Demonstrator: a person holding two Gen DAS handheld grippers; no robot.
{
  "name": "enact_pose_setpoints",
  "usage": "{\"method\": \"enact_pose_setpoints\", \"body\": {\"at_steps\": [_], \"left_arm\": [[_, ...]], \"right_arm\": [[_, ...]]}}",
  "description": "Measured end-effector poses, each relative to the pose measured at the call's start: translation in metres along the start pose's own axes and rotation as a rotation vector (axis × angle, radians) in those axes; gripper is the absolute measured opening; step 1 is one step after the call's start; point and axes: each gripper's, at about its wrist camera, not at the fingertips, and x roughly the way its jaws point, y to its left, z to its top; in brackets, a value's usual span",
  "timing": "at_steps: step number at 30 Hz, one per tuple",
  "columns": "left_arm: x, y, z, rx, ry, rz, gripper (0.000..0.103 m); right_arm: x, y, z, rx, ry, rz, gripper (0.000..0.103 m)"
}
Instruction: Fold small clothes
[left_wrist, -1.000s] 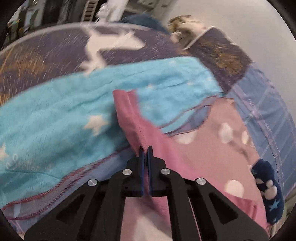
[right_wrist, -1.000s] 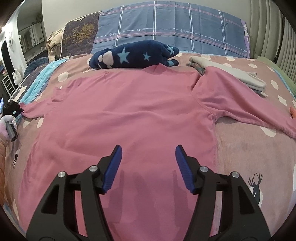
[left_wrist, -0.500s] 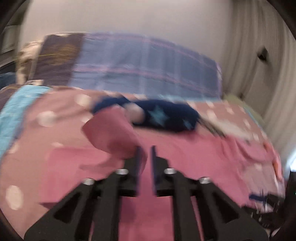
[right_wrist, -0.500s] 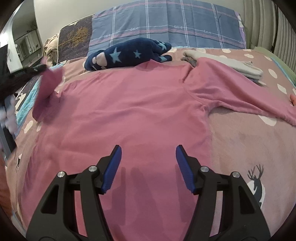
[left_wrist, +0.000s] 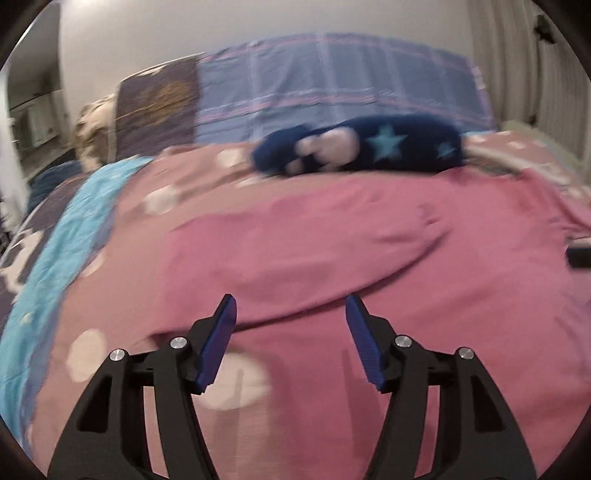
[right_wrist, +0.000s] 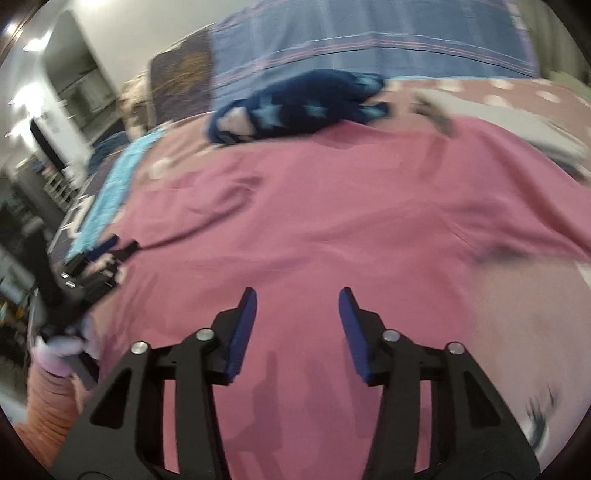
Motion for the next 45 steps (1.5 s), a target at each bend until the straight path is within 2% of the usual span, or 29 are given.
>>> {"method": "enact_pose_setpoints", "body": {"at_steps": [2, 4, 6, 8, 11, 12, 13, 14, 15, 16, 19, 21, 24, 26, 28, 30, 33, 34, 35, 37, 38, 41, 42, 43, 44, 45], "left_arm": [[0.004, 0.019, -0.005, -0.056, 0.019, 0.054, 0.062], [0.003, 0.042, -0.007, -0.136, 0.018, 0.065, 0.063], [0.005, 0.053, -0.008, -0.166, 0.025, 0.091, 0.064], [0.013, 0.059, -0.011, -0.175, 0.053, 0.120, 0.064], [0.036, 0.065, -0.016, -0.207, 0.152, 0.093, 0.066], [0.038, 0.067, -0.018, -0.221, 0.159, 0.086, 0.068], [0.037, 0.070, -0.019, -0.236, 0.156, 0.078, 0.068], [0.037, 0.073, -0.020, -0.252, 0.152, 0.069, 0.069], [0.037, 0.075, -0.022, -0.264, 0.153, 0.061, 0.069], [0.038, 0.077, -0.022, -0.270, 0.153, 0.058, 0.069], [0.036, 0.074, -0.021, -0.263, 0.136, 0.070, 0.068], [0.028, 0.068, -0.017, -0.231, 0.102, 0.088, 0.068], [0.003, 0.050, -0.011, -0.162, -0.010, 0.026, 0.068], [-0.006, 0.036, -0.008, -0.107, -0.047, 0.013, 0.068], [-0.004, 0.025, -0.007, -0.052, -0.038, 0.049, 0.068], [0.004, 0.021, -0.009, -0.037, -0.004, 0.059, 0.068], [0.009, 0.033, -0.009, -0.089, 0.028, 0.082, 0.068], [0.009, 0.037, -0.010, -0.104, 0.031, 0.088, 0.068], [0.009, 0.043, -0.012, -0.119, 0.036, 0.102, 0.068], [0.011, 0.053, -0.016, -0.150, 0.051, 0.116, 0.068], [0.013, 0.059, -0.018, -0.179, 0.062, 0.115, 0.068], [0.023, 0.070, -0.022, -0.236, 0.106, 0.112, 0.068], [0.029, 0.075, -0.024, -0.255, 0.134, 0.106, 0.068], [0.032, 0.078, -0.025, -0.268, 0.150, 0.102, 0.068], [0.034, 0.083, -0.027, -0.293, 0.159, 0.085, 0.069], [0.034, 0.086, -0.028, -0.311, 0.156, 0.078, 0.069]], "right_arm": [[0.021, 0.013, 0.021, -0.035, 0.026, 0.050, 0.045], [0.047, 0.025, 0.043, -0.053, 0.060, 0.089, 0.045], [0.071, 0.036, 0.058, -0.077, 0.089, 0.108, 0.053], [0.094, 0.048, 0.070, -0.104, 0.115, 0.102, 0.063], [0.130, 0.060, 0.081, -0.109, 0.140, 0.055, 0.068], [0.139, 0.064, 0.083, -0.110, 0.129, 0.042, 0.068], [0.145, 0.070, 0.085, -0.121, 0.114, 0.035, 0.050], [0.148, 0.078, 0.086, -0.150, 0.101, 0.025, 0.013], [0.146, 0.085, 0.088, -0.176, 0.093, 0.005, 0.008], [0.136, 0.090, 0.091, -0.178, 0.060, 0.013, 0.008], [0.088, 0.092, 0.104, -0.144, -0.065, 0.118, 0.007], [0.056, 0.089, 0.113, -0.133, -0.124, 0.131, 0.004], [0.029, 0.072, 0.123, -0.096, -0.145, 0.113, 0.003], [0.025, 0.051, 0.125, -0.047, -0.131, 0.106, 0.003], [0.035, 0.027, 0.119, -0.004, -0.087, 0.072, 0.007], [0.045, 0.015, 0.109, 0.029, -0.024, 0.082, 0.008], [0.078, 0.012, 0.086, 0.026, 0.072, 0.104, 0.028], [0.086, 0.015, 0.084, 0.014, 0.088, 0.105, 0.040], [0.094, 0.019, 0.081, 0.005, 0.101, 0.110, 0.046], [0.110, 0.029, 0.082, -0.013, 0.114, 0.124, 0.051], [0.118, 0.034, 0.084, -0.019, 0.110, 0.118, 0.058], [0.144, 0.048, 0.097, -0.023, 0.084, 0.105, 0.062], [0.154, 0.053, 0.100, -0.025, 0.094, 0.104, 0.059], [0.165, 0.062, 0.103, -0.045, 0.115, 0.090, 0.023], [0.168, 0.070, 0.105, -0.077, 0.122, 0.045, 0.005], [0.168, 0.077, 0.108, -0.100, 0.116, 0.016, 0.005]]}}
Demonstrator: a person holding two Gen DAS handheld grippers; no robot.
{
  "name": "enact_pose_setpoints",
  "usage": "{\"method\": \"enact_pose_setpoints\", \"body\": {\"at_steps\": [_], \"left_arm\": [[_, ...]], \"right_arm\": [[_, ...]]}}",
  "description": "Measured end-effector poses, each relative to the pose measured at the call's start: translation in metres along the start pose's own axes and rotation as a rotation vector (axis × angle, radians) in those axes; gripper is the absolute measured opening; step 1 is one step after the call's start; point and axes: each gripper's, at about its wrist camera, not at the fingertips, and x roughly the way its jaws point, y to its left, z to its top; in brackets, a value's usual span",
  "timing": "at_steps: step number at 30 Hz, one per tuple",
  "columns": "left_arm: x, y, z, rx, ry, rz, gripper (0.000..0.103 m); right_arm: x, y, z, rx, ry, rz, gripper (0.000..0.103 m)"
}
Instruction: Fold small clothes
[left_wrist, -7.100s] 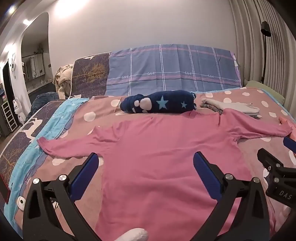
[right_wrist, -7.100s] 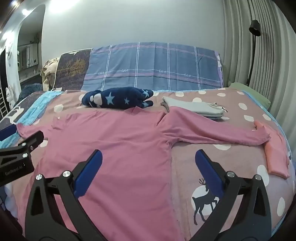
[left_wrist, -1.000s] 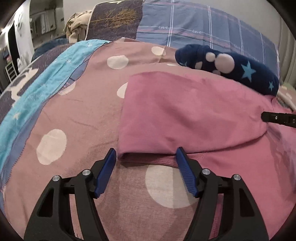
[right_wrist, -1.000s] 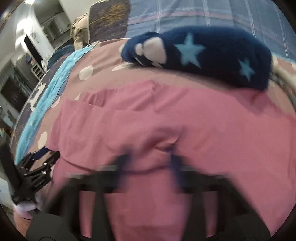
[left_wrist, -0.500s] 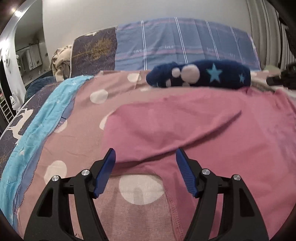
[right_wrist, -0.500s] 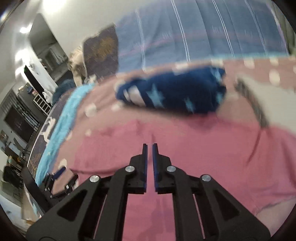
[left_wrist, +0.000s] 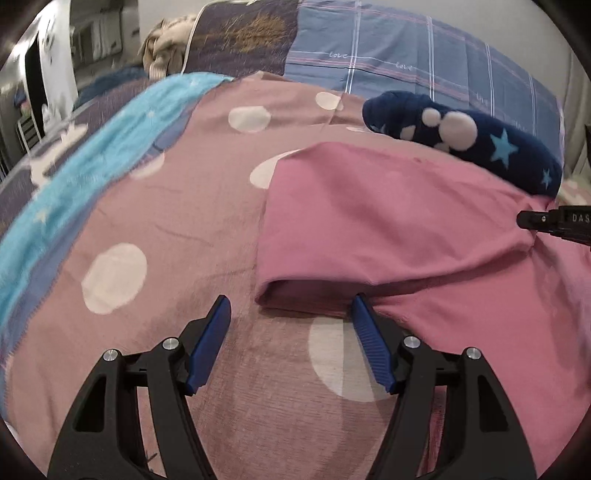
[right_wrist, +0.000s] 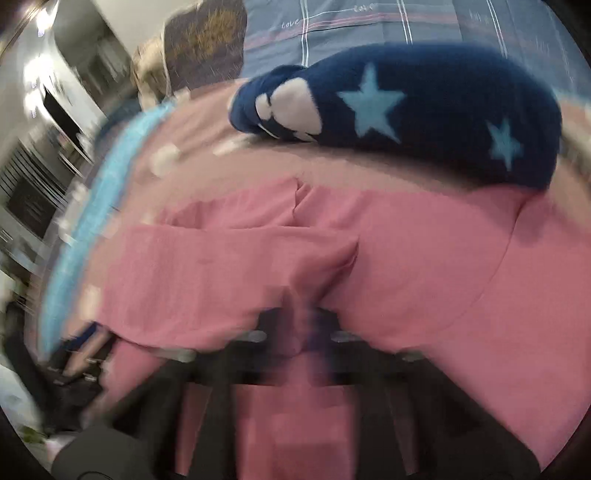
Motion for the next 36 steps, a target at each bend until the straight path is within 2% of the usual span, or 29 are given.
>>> {"method": "enact_pose_setpoints", "body": {"at_steps": [3, 7, 11, 12, 15, 19, 23, 24, 27, 29, 32, 34, 35, 36], "left_arm": [[0.001, 0.006, -0.001, -0.030, 0.001, -0.027, 0.069], [-0.005, -0.001, -0.001, -0.001, -0.020, -0.082, 0.069], [-0.020, -0.015, 0.001, 0.002, -0.064, -0.237, 0.069], [-0.021, -0.020, 0.002, 0.018, -0.063, -0.242, 0.069], [-0.014, -0.038, 0.000, 0.091, -0.037, -0.178, 0.069], [-0.008, -0.050, -0.001, 0.139, -0.013, -0.132, 0.069], [-0.007, -0.047, -0.002, 0.137, -0.009, -0.127, 0.066], [-0.007, -0.047, -0.002, 0.136, -0.005, -0.133, 0.060], [-0.007, -0.047, -0.003, 0.138, -0.007, -0.143, 0.045], [-0.008, -0.048, -0.003, 0.143, -0.009, -0.146, 0.040], [-0.006, -0.050, -0.001, 0.150, -0.007, -0.144, 0.033], [-0.006, -0.053, 0.001, 0.153, -0.009, -0.142, 0.025], [-0.007, -0.054, 0.004, 0.151, -0.019, -0.140, 0.015], [-0.009, -0.055, 0.005, 0.149, -0.029, -0.137, 0.010]], "right_arm": [[-0.047, 0.015, 0.003, -0.037, -0.125, 0.018, 0.003], [-0.114, 0.003, 0.006, -0.017, -0.250, 0.021, 0.003], [-0.161, -0.032, 0.006, 0.023, -0.320, -0.051, 0.003], [-0.169, -0.042, 0.003, 0.039, -0.327, -0.063, 0.003], [-0.178, -0.073, -0.011, 0.092, -0.309, -0.111, 0.003], [-0.155, -0.120, -0.036, 0.190, -0.212, -0.166, 0.003], [-0.132, -0.152, -0.055, 0.301, -0.144, -0.101, 0.003], [-0.131, -0.154, -0.057, 0.312, -0.141, -0.088, 0.004], [-0.132, -0.163, -0.065, 0.346, -0.142, -0.054, 0.017], [-0.135, -0.166, -0.069, 0.349, -0.149, -0.026, 0.036], [-0.128, -0.163, -0.075, 0.317, -0.117, -0.020, 0.050], [-0.111, -0.159, -0.076, 0.293, -0.054, 0.004, 0.051], [-0.104, -0.157, -0.076, 0.286, -0.040, 0.003, 0.048], [-0.099, -0.155, -0.075, 0.277, -0.036, -0.012, 0.039]]}}
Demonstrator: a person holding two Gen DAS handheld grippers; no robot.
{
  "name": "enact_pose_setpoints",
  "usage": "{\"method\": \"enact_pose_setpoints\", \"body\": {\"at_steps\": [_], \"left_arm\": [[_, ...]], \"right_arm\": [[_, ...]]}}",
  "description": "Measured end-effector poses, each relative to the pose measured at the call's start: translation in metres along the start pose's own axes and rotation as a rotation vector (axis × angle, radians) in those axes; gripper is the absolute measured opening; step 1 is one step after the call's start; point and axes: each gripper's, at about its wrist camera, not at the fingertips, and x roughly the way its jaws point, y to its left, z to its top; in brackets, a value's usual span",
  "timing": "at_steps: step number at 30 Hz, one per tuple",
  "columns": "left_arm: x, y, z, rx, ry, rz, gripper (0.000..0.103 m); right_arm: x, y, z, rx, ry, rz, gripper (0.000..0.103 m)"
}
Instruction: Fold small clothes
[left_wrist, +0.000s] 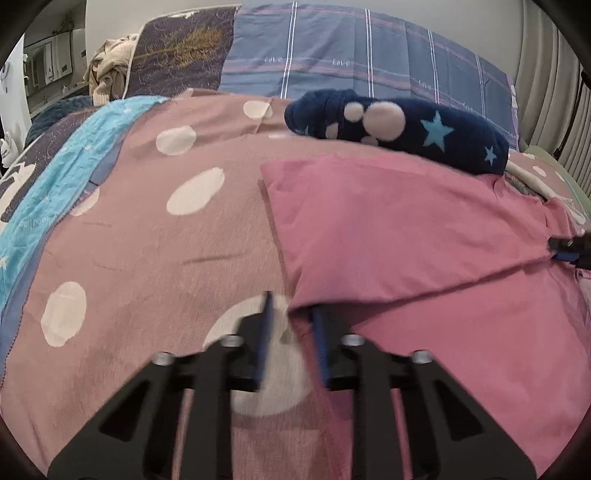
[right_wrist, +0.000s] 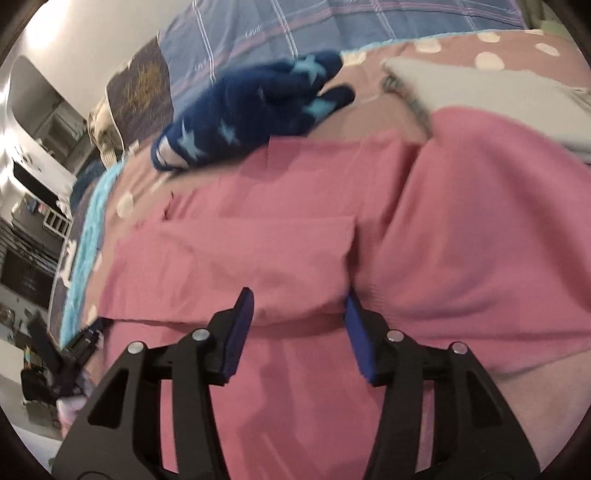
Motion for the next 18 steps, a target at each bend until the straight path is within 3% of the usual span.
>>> {"method": "enact_pose_setpoints", "body": {"at_steps": [1, 4, 6, 10, 13, 15, 17, 18], "left_arm": [[-0.005, 0.001, 0.002, -0.005, -0.023, 0.013, 0.010], [-0.016, 0.005, 0.001, -0.010, -0.067, 0.021, 0.010], [-0.016, 0.006, -0.002, -0.001, -0.047, 0.024, 0.010], [-0.015, 0.005, -0.016, 0.036, 0.011, 0.036, 0.010], [-0.034, 0.011, -0.017, 0.033, -0.005, 0.003, 0.010], [-0.045, 0.017, -0.013, 0.013, -0.027, -0.038, 0.018], [-0.057, 0.025, -0.003, -0.040, -0.079, -0.109, 0.044], [-0.059, 0.028, 0.003, -0.063, -0.102, -0.129, 0.047]], "right_arm": [[0.002, 0.008, 0.001, -0.032, -0.009, -0.039, 0.006], [-0.021, 0.024, 0.002, -0.048, -0.089, -0.033, 0.006], [-0.034, 0.026, 0.003, -0.030, -0.093, -0.089, 0.006], [-0.021, 0.008, -0.009, 0.027, 0.061, -0.194, 0.009], [-0.023, -0.006, -0.019, 0.037, 0.061, -0.196, 0.016], [-0.029, -0.010, -0.021, 0.052, 0.045, -0.171, 0.022], [-0.037, -0.008, -0.017, 0.036, 0.002, -0.180, 0.030], [-0.039, -0.007, -0.015, 0.023, -0.015, -0.181, 0.032]]}}
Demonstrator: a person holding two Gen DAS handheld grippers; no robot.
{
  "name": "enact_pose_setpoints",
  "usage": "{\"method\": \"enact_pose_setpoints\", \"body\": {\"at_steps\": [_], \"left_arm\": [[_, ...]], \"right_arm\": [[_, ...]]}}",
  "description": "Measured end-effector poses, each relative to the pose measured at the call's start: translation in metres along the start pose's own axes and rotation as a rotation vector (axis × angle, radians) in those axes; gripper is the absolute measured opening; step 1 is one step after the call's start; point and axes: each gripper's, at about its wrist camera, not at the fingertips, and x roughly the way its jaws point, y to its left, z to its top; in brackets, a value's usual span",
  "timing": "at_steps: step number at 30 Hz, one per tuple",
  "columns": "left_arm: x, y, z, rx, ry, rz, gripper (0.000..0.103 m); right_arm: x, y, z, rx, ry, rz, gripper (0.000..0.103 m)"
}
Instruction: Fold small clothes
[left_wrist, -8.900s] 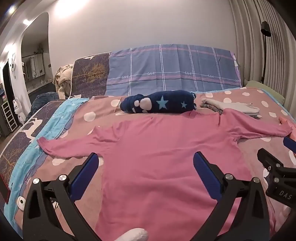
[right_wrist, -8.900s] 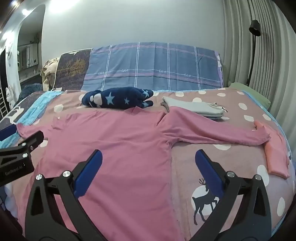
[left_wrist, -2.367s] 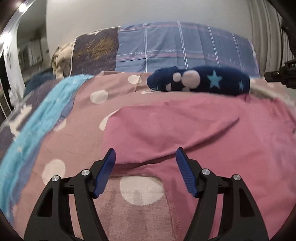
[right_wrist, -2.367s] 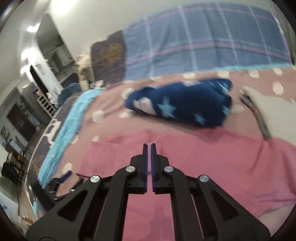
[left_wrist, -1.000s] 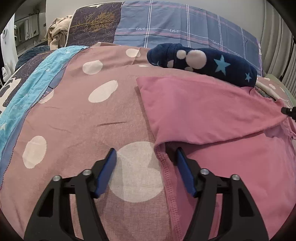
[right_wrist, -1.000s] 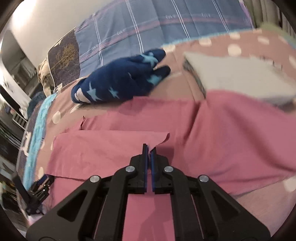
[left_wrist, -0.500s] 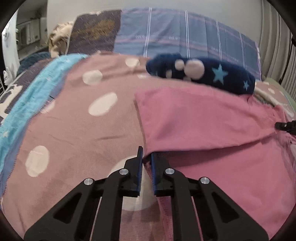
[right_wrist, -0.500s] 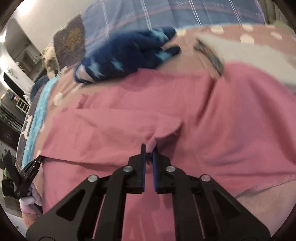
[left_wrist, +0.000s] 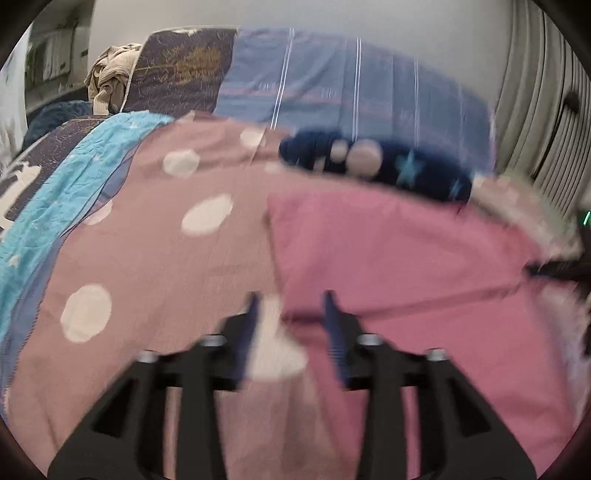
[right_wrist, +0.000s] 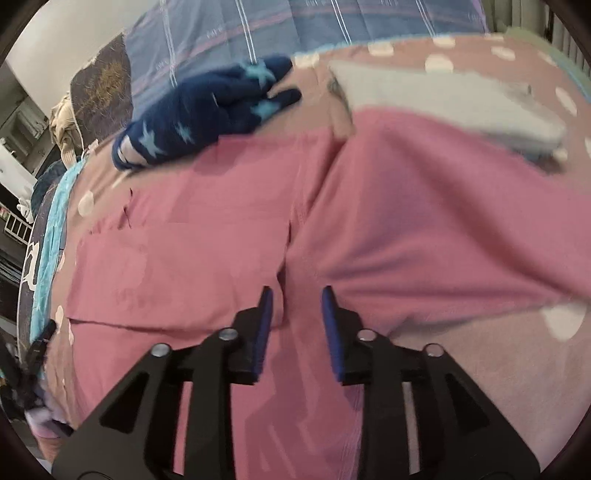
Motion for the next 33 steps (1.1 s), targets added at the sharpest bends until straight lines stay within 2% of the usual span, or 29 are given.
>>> {"method": "enact_pose_setpoints", "body": {"at_steps": [2, 6, 7, 8, 9, 10, 11, 12, 13, 14, 15, 17, 18, 19, 21, 23, 24, 26, 27, 30, 33], "left_arm": [[0.011, 0.002, 0.017, -0.022, -0.013, -0.026, 0.049], [0.072, 0.005, 0.040, -0.033, 0.072, 0.029, 0.049], [0.091, 0.004, 0.042, -0.024, 0.104, 0.065, 0.048], [0.115, 0.004, 0.041, -0.003, 0.150, 0.141, 0.045], [0.130, 0.005, 0.039, 0.012, 0.176, 0.184, 0.045], [0.137, 0.005, 0.040, 0.007, 0.168, 0.188, 0.045], [0.137, 0.006, 0.045, -0.003, 0.161, 0.193, 0.044], [0.137, 0.007, 0.050, -0.010, 0.152, 0.214, 0.043], [0.138, 0.007, 0.054, -0.010, 0.152, 0.229, 0.037], [0.139, 0.008, 0.056, -0.022, 0.155, 0.195, 0.028], [0.138, 0.011, 0.057, -0.047, 0.154, 0.139, 0.025], [0.138, 0.016, 0.061, -0.122, 0.165, -0.028, 0.026], [0.140, 0.017, 0.062, -0.136, 0.181, -0.064, 0.027], [0.143, 0.017, 0.063, -0.137, 0.190, -0.067, 0.032], [0.148, 0.016, 0.065, -0.148, 0.190, -0.053, 0.032], [0.147, 0.022, 0.072, -0.197, 0.177, -0.046, 0.002], [0.142, 0.023, 0.074, -0.209, 0.156, -0.051, 0.002], [0.122, 0.025, 0.083, -0.206, 0.066, -0.044, 0.002], [0.118, 0.025, 0.085, -0.195, 0.057, -0.030, 0.002], [0.126, 0.023, 0.081, -0.133, 0.104, 0.041, 0.003], [0.129, 0.024, 0.074, -0.087, 0.107, 0.133, 0.003]], "right_arm": [[-0.002, 0.005, 0.003, -0.013, -0.031, 0.021, 0.034], [0.000, 0.020, 0.006, -0.044, -0.070, 0.113, 0.034], [0.003, 0.025, 0.002, -0.062, -0.071, 0.162, 0.034], [0.006, 0.027, 0.000, -0.073, -0.062, 0.181, 0.034], [0.011, 0.029, -0.003, -0.089, -0.042, 0.180, 0.033], [0.022, 0.032, -0.008, -0.105, -0.009, 0.125, 0.032], [0.033, 0.031, -0.011, -0.120, 0.008, 0.072, 0.029], [0.039, 0.032, -0.015, -0.141, -0.016, 0.060, 0.029], [0.041, 0.034, -0.019, -0.188, -0.069, 0.053, 0.029], [0.043, 0.036, -0.022, -0.215, -0.091, 0.039, 0.030], [0.042, 0.038, -0.024, -0.224, -0.103, 0.028, 0.030], [0.040, 0.041, -0.024, -0.235, -0.112, 0.010, 0.030], [0.041, 0.040, -0.024, -0.235, -0.115, 0.011, 0.030], [0.041, 0.038, -0.024, -0.228, -0.120, 0.022, 0.030], [0.041, 0.036, -0.025, -0.217, -0.128, 0.041, 0.030], [0.042, 0.033, -0.026, -0.212, -0.135, 0.051, 0.030], [0.042, 0.032, -0.029, -0.213, -0.138, 0.051, 0.030], [0.041, 0.032, -0.031, -0.213, -0.142, 0.053, 0.030], [0.041, 0.031, -0.030, -0.211, -0.142, 0.058, 0.031], [0.041, 0.030, -0.031, -0.212, -0.141, 0.077, 0.035], [0.040, 0.031, -0.033, -0.224, -0.143, 0.090, 0.043]]}}
